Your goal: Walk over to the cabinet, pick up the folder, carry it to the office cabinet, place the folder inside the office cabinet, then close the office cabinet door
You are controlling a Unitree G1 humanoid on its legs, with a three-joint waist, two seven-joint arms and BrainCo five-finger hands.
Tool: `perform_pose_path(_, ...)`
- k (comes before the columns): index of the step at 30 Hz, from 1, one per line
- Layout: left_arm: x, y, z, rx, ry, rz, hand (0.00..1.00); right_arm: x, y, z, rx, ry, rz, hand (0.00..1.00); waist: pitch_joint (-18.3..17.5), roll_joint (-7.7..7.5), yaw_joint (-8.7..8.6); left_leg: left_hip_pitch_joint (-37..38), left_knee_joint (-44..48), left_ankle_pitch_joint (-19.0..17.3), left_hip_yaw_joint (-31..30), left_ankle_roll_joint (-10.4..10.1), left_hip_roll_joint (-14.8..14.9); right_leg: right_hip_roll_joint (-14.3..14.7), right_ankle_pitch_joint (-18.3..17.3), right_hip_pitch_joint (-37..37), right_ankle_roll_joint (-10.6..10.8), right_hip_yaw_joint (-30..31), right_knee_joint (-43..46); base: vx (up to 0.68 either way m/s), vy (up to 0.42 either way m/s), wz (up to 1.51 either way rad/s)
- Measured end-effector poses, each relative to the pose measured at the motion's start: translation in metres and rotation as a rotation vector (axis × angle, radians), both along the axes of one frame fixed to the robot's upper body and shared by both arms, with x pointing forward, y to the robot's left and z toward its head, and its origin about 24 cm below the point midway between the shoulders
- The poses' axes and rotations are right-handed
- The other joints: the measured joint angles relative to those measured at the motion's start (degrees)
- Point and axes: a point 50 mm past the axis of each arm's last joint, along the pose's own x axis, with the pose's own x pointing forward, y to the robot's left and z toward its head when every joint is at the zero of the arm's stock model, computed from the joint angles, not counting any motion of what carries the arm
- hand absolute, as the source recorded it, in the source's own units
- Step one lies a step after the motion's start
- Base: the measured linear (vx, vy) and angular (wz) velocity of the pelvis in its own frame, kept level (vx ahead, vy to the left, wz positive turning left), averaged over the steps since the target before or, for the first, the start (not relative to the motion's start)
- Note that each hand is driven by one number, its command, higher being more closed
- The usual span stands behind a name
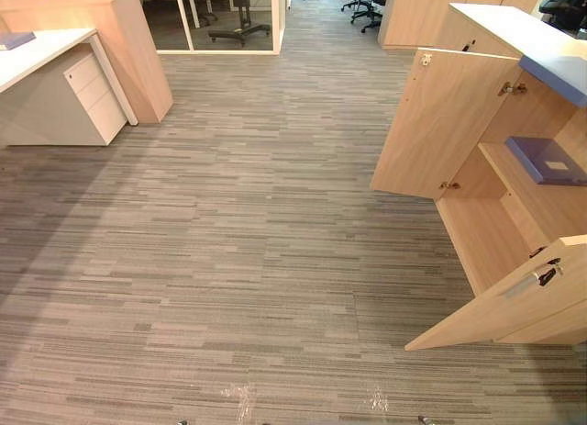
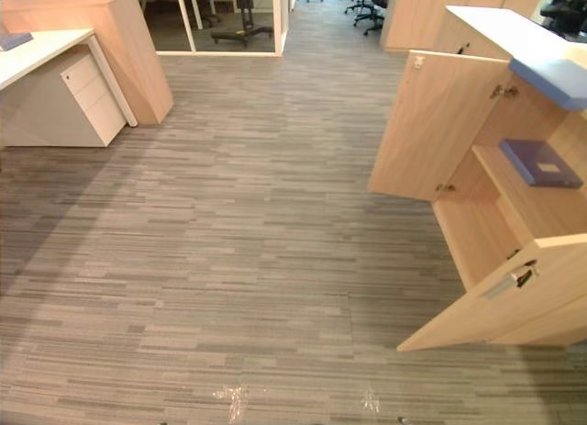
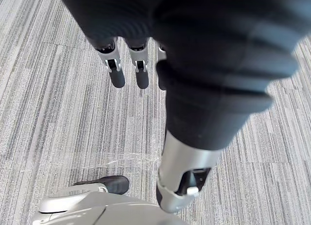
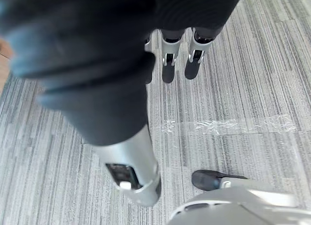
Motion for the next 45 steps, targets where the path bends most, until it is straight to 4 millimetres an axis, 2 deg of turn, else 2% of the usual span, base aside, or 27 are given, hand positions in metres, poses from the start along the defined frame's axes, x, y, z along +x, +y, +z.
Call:
perform_pose_path(2, 0.002, 0.000, 0.000, -0.030, -0.017, 0.025, 0.00, 0.008, 0.001, 0.001, 0.005, -0.024, 0.002, 0.00, 0.21, 0.01, -0.09, 0.59, -0.44, 0.00, 0.20, -0.01, -0.04, -0.06, 0.14, 0.81, 1.04, -0.39, -0.53, 0.04, 0.008, -0.01)
perform_pose_path(8, 0.005, 0.000, 0.000, -0.069, -0.041, 0.058, 0.00, 0.021, 0.003, 0.003, 0.022, -0.057, 0.016, 0.00, 1.49, -0.03, -0.06, 1.42, -1.00, 0.15, 0.40, 0.06, -0.31, -0.34, -0.02, 1.41, 1.35, -0.44, -0.56, 0.00, 0.000, 0.00)
perform_pose_path(15, 0.012, -0.002, 0.003, -0.032, -0.055, -0.056, 0.00, 0.023, 0.003, 0.003, 0.025, -0.060, 0.024, 0.00, 1.71, -0.27, -0.08, 2.34, -2.82, 1.07, 0.40, 0.10, -0.44, -0.38, 0.00, 1.29, 1.30, -0.52, -0.76, 0.00, 0.000, 0.00)
perform_pose_path(19, 0.015, -0.002, 0.004, 0.006, -0.060, -0.102, 0.00, 0.025, 0.003, 0.004, -0.036, -0.046, 0.097, 0.00, 1.74, -0.31, -0.09, 2.35, -3.00, 1.07, 0.40, 0.10, -0.49, -0.41, 0.01, 1.30, 1.28, -0.55, -0.89, 0.00, 0.000, 0.00)
perform_pose_path(30, 0.018, 0.000, 0.007, 0.107, -0.075, -0.128, 0.00, 0.025, 0.005, 0.005, -0.086, -0.041, 0.099, 0.00, 2.09, -0.88, -0.08, 2.67, -3.07, 1.07, 0.41, 0.10, -0.51, -0.45, 0.03, 1.52, 1.27, -0.59, -0.90, 0.00, 0.000, 0.00)
perform_pose_path(45, 0.023, 0.002, 0.009, 0.133, -0.091, -0.168, 0.00, 0.031, 0.011, 0.006, -0.107, -0.037, 0.231, 0.00, 2.50, -1.58, 0.01, 3.08, -3.74, 1.17, 0.45, 0.20, -0.73, -0.63, 0.03, 1.61, 1.27, -0.69, -0.99, 0.00, 0.000, 0.00)
